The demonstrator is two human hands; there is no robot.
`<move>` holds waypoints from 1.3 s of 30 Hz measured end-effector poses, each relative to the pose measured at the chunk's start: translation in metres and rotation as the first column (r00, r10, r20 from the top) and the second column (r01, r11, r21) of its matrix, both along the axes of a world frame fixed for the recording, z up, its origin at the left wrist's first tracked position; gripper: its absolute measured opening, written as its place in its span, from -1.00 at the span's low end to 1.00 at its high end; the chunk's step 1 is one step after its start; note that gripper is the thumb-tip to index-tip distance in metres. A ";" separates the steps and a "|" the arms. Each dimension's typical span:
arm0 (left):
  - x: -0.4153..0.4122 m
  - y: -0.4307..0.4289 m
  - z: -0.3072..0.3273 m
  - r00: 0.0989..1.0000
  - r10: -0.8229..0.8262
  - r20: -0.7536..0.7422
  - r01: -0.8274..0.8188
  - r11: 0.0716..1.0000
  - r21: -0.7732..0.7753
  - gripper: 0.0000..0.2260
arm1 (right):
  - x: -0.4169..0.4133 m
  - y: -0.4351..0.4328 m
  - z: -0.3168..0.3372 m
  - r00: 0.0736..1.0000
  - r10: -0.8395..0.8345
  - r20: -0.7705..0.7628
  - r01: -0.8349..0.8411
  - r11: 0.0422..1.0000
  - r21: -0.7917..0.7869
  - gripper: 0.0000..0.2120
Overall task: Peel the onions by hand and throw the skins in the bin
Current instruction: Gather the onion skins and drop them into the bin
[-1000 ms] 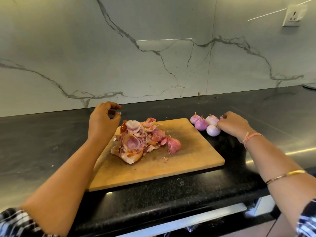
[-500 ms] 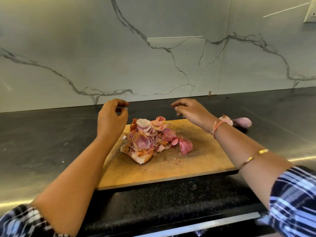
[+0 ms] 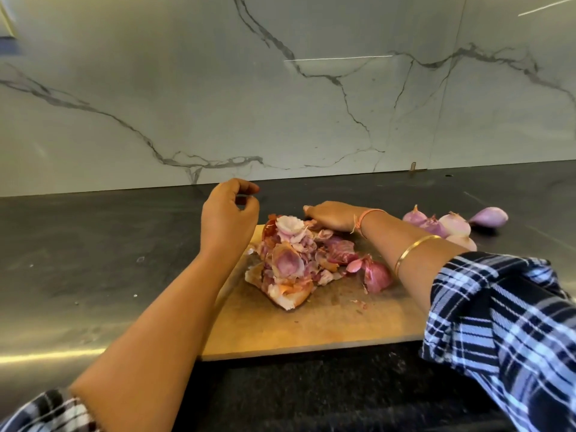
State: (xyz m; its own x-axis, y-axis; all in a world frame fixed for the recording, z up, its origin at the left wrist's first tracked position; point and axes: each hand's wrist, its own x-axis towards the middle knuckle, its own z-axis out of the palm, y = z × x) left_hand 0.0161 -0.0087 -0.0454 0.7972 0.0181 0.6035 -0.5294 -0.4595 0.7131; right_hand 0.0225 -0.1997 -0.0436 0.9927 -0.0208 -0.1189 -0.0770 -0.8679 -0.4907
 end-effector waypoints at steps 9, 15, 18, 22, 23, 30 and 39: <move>-0.003 -0.002 0.001 1.000 -0.015 -0.007 0.015 1.000 0.012 -0.86 | -0.004 -0.014 0.005 0.943 -0.166 0.290 0.104 0.971 0.217 -0.53; -0.006 -0.003 0.002 0.998 -0.033 -0.049 0.032 0.999 -0.021 -0.83 | -0.032 -0.009 0.010 0.945 -0.037 0.324 -0.070 0.947 0.314 -0.53; -0.007 -0.003 0.003 0.995 -0.057 -0.076 0.053 0.997 -0.052 -0.83 | -0.041 -0.008 0.012 0.936 -0.021 0.352 -0.080 0.960 0.270 -0.56; -0.007 -0.004 0.004 0.993 -0.077 -0.091 0.071 0.995 -0.064 -0.89 | -0.046 -0.016 0.014 0.922 -0.072 0.380 -0.071 0.935 0.349 -0.73; -0.006 -0.005 0.003 0.993 -0.074 -0.093 0.069 0.996 -0.051 -0.84 | -0.047 -0.018 0.012 0.925 -0.084 0.370 -0.060 0.930 0.362 -0.74; -0.003 -0.006 0.000 0.985 -0.059 -0.160 0.058 0.998 -0.009 -0.66 | -0.046 -0.007 -0.001 0.984 0.052 0.172 -0.092 0.968 0.234 -0.49; -0.001 -0.006 0.001 0.923 -0.223 -0.312 0.191 0.973 -0.132 -0.80 | -0.047 0.000 -0.002 0.971 0.065 0.230 -0.149 0.916 0.372 -0.56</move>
State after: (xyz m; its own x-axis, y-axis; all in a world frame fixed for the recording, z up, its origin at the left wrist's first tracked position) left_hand 0.0146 -0.0143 -0.0445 0.9405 -0.1230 0.3167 -0.3391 -0.2847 0.8966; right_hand -0.0244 -0.1998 -0.0457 0.9892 0.0925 0.1136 0.1464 -0.6061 -0.7818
